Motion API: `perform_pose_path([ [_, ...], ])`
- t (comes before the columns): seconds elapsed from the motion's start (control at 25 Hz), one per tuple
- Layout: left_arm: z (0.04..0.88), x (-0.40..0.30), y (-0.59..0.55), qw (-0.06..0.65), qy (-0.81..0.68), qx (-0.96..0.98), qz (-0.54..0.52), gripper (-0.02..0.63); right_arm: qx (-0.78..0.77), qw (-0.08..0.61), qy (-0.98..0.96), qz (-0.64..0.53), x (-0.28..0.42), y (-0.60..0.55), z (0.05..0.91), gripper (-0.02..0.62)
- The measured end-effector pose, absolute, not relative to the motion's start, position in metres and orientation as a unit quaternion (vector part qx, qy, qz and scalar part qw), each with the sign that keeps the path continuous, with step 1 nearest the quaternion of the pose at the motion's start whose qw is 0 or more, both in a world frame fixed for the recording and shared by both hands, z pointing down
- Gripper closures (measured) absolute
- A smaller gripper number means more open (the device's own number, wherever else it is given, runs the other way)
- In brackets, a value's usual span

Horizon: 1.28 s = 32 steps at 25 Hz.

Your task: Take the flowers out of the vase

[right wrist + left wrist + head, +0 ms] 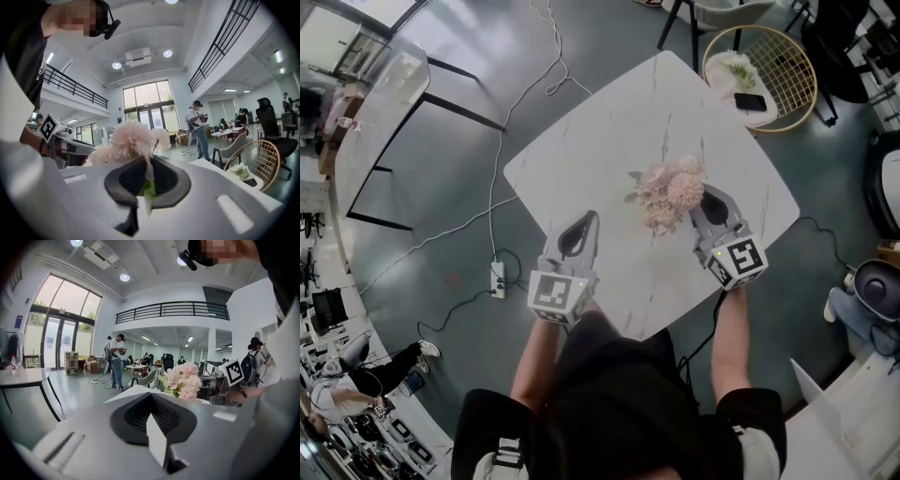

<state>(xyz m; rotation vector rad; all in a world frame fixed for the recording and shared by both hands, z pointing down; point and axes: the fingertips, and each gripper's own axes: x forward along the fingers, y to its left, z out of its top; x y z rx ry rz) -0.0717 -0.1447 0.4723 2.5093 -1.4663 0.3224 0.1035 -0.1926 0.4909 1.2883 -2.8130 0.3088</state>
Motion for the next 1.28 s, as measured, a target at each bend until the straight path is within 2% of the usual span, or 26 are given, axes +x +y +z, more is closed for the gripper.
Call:
perform_pose_path([
  [1.28, 0.449, -0.096, -0.122, 0.082, -0.500, 0.858, 0.087, 0.598, 0.434, -0.072, -0.892, 0.103, 0.102, -0.182, 0.428, 0.592],
])
